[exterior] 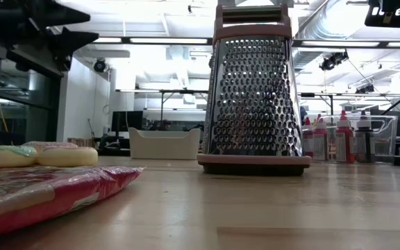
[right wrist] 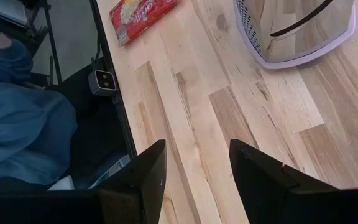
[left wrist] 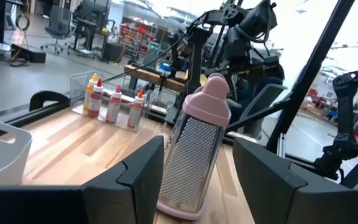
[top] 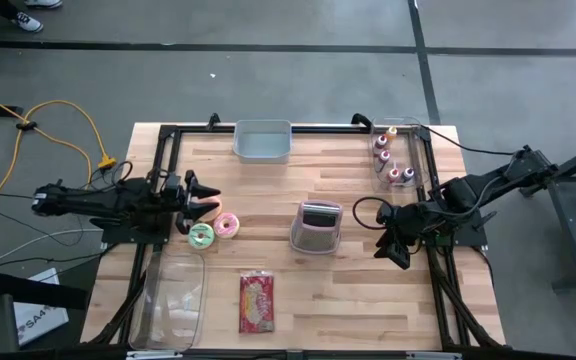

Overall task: Pick & Place Food Item
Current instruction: Put the popcorn pack into the left transparent bin

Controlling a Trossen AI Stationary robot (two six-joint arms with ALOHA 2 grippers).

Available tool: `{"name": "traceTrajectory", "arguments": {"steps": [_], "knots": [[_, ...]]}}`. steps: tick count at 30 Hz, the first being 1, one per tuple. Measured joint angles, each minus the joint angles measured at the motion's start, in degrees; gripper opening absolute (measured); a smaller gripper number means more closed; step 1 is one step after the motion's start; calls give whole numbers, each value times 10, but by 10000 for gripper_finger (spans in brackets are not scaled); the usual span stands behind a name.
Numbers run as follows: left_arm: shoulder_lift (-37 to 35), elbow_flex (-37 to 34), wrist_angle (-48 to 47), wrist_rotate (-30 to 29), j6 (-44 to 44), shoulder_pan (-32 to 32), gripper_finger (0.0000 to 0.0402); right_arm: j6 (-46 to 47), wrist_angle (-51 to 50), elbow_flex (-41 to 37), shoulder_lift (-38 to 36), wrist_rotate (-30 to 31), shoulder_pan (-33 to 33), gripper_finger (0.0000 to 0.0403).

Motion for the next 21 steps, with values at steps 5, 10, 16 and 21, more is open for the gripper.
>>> {"name": "traceTrajectory", "arguments": {"steps": [5, 10, 16, 21], "knots": [[65, 41, -1, 4, 2, 0, 188, 0, 0, 0, 0, 0, 0, 165], [132, 81, -3, 27, 2, 0, 188, 0, 0, 0, 0, 0, 0, 165], [200, 122, -4, 53, -1, 0, 188, 0, 0, 0, 0, 0, 0, 165], [249, 156, -14, 71, -29, 0, 188, 0, 0, 0, 0, 0, 0, 165]]}}
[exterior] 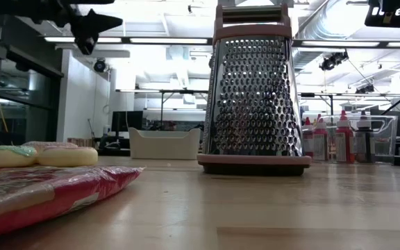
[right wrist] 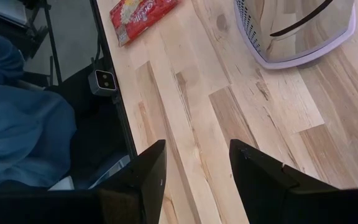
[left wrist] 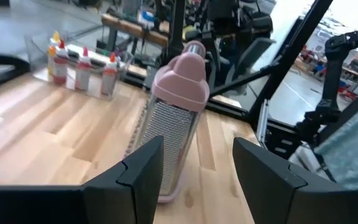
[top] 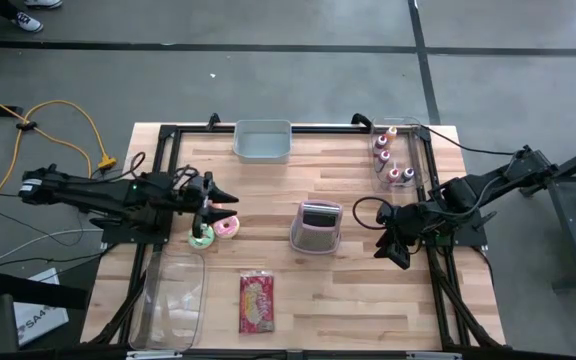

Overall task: Pick & Place Food Item
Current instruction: Put the popcorn pack into the left transparent bin

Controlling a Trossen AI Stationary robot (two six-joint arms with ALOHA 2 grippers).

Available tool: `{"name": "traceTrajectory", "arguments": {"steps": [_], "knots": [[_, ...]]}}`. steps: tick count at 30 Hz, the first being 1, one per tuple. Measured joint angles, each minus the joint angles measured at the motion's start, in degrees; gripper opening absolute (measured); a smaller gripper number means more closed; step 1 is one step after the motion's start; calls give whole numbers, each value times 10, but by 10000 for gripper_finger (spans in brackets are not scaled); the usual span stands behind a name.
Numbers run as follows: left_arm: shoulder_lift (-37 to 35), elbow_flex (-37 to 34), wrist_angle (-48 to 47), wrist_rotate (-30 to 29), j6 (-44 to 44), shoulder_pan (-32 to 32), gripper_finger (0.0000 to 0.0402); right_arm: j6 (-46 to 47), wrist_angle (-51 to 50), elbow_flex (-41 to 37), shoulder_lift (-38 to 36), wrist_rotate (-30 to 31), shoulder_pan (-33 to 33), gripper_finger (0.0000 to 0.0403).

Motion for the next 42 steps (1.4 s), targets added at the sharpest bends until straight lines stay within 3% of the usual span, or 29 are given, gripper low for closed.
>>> {"name": "traceTrajectory", "arguments": {"steps": [13, 27, 37, 42], "knots": [[89, 132, -158, -8, -83, -27, 188, 0, 0, 0, 0, 0, 0, 165], [185, 172, -166, 0, -246, -61, 188, 0, 0, 0, 0, 0, 0, 165], [255, 254, -264, 23, -320, -62, 188, 0, 0, 0, 0, 0, 0, 165], [295, 287, -284, 66, -362, -60, 188, 0, 0, 0, 0, 0, 0, 165]]}}
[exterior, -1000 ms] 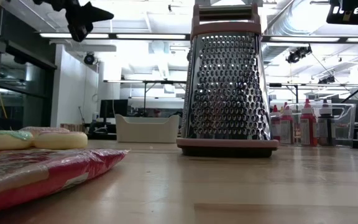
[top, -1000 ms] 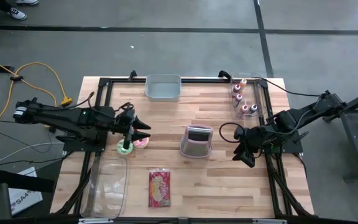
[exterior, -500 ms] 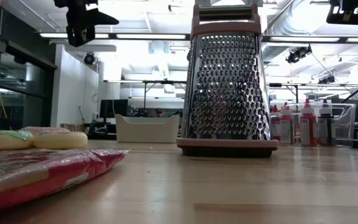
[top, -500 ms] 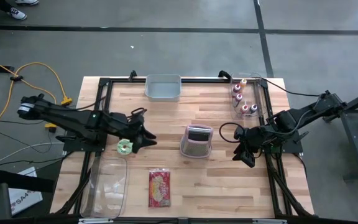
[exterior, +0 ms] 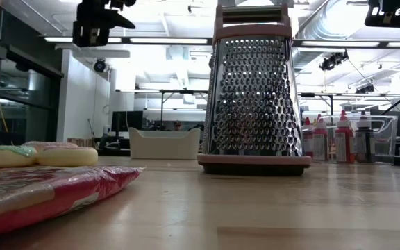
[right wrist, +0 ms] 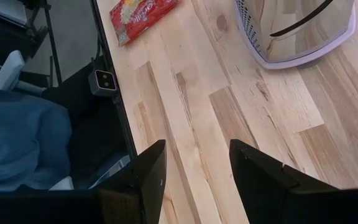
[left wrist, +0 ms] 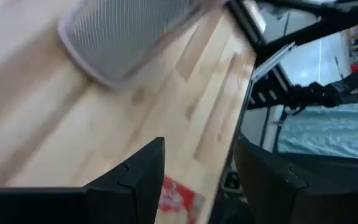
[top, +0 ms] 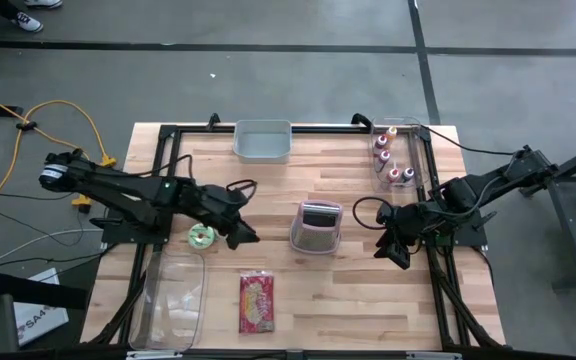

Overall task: Pick & Place Food Item
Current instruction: Put the popcorn pack into the left transparent bin

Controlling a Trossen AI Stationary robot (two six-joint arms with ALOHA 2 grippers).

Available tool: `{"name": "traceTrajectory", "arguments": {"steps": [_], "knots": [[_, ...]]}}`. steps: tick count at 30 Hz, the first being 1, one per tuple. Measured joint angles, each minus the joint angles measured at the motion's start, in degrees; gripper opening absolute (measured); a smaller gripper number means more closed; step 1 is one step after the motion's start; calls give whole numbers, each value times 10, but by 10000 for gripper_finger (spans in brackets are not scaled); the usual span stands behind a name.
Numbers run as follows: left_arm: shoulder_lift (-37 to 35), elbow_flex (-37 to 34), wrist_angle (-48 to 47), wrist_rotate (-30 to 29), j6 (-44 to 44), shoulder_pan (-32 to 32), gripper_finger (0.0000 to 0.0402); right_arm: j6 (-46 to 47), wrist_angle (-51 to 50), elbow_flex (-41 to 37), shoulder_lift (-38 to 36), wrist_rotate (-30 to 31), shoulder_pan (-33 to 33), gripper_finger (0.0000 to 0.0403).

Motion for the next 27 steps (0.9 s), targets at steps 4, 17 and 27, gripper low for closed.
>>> {"name": "traceTrajectory", "arguments": {"steps": [4, 17, 27], "knots": [[24, 17, -17, 45, -50, 11, 188, 0, 0, 0, 0, 0, 0, 165], [33, 20, -21, 54, -152, -18, 188, 0, 11, 0, 0, 0, 0, 165], [119, 115, -31, 14, -187, -77, 188, 0, 21, 0, 0, 0, 0, 165]]}}
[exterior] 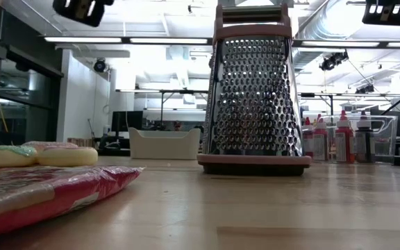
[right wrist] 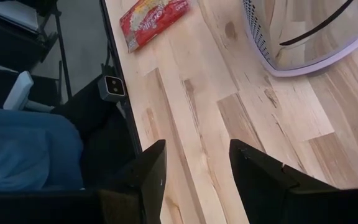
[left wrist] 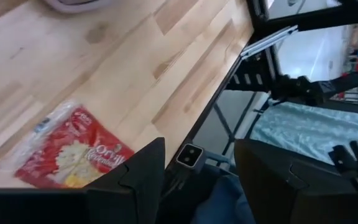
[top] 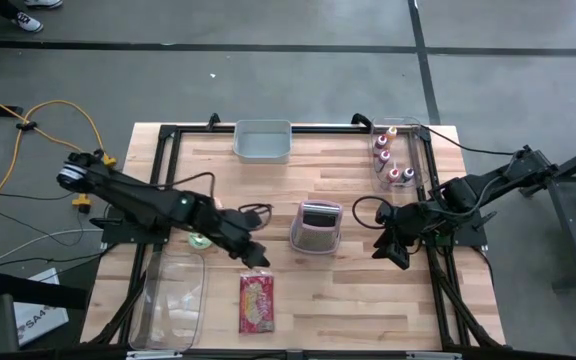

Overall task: Pick & Place Food Item
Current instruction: Put the popcorn pack into the left transparent bin

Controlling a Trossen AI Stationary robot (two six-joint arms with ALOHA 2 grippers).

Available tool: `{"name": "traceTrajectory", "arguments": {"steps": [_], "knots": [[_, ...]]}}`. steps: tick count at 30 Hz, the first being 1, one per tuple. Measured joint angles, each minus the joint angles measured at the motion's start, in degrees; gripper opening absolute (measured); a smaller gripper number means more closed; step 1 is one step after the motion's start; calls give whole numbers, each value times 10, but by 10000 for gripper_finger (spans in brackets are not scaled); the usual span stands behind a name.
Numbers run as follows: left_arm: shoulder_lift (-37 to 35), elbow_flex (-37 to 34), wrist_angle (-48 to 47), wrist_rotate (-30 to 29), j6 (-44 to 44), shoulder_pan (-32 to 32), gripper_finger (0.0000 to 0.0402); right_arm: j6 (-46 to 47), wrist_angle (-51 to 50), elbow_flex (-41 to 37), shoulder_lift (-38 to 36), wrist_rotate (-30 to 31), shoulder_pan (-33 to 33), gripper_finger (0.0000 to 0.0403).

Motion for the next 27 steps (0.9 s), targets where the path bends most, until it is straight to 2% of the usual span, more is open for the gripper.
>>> {"name": "traceTrajectory", "arguments": {"steps": [5, 9, 18, 22, 27], "knots": [[62, 49, -18, 2, 0, -11, 188, 0, 3, 0, 0, 0, 0, 165], [92, 57, -19, 22, 28, -19, 188, 0, 3, 0, 0, 0, 0, 165], [116, 58, -59, 31, 104, -29, 188, 0, 13, 0, 0, 0, 0, 165], [124, 58, -89, 32, 121, -32, 188, 0, 15, 0, 0, 0, 0, 165], [133, 59, -114, 61, 119, -35, 188, 0, 21, 0, 0, 0, 0, 165]]}}
